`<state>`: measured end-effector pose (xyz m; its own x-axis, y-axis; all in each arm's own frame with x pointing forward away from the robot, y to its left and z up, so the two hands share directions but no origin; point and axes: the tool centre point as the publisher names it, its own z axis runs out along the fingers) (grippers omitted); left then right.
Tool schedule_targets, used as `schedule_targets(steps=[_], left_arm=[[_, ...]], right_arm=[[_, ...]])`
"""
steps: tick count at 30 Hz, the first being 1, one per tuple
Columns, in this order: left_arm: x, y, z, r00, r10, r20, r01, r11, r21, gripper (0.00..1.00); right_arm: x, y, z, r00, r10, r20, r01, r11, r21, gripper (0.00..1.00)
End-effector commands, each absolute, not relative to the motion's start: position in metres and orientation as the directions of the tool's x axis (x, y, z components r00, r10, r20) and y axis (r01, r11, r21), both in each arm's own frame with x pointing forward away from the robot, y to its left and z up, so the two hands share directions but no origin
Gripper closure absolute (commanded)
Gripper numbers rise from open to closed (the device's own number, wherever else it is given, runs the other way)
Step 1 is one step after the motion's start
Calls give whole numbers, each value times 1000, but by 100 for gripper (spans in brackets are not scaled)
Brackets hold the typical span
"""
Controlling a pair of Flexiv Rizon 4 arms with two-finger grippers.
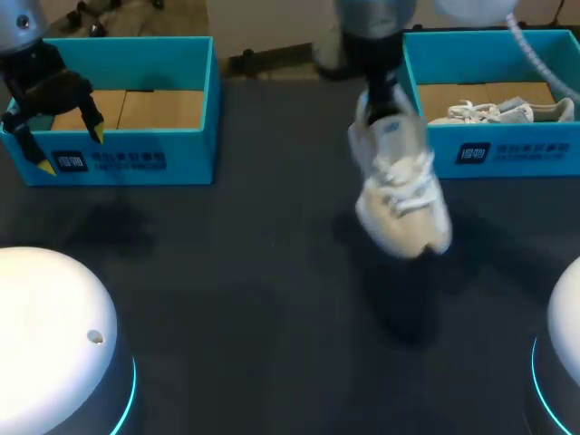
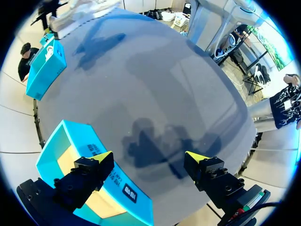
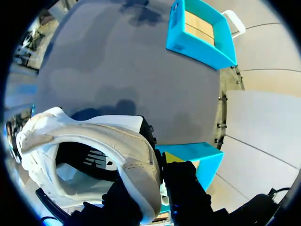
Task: Take the shoe out of the shoebox, open the shoe tongue, remove and reinsert the insole, then place the shoe into the shoebox
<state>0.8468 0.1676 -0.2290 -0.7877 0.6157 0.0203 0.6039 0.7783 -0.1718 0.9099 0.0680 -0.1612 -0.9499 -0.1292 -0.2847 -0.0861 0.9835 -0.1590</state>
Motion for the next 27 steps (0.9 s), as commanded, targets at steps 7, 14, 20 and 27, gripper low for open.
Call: schedule_targets(steps=[7,14,20,27], left_arm=[[847,168,-229,-787,616,23,604,778,-171,0],[847,168,-229,-787,616,23,604,778,-171,0],[847,168,-229,-787,616,23,604,778,-171,0],[847,168,-229,-787,616,23,604,778,-171,0]], right_arm=[[980,-25,-126,-954,-158,-256,-146,987,-64,100],[990,-36,-121,-953,-144,-265,-133,989,-56,100],[990,-36,-121,-953,-144,-265,-133,989,-56,100],[1017,-62,-114,-958,-103,-269,-84,993,-80,100]])
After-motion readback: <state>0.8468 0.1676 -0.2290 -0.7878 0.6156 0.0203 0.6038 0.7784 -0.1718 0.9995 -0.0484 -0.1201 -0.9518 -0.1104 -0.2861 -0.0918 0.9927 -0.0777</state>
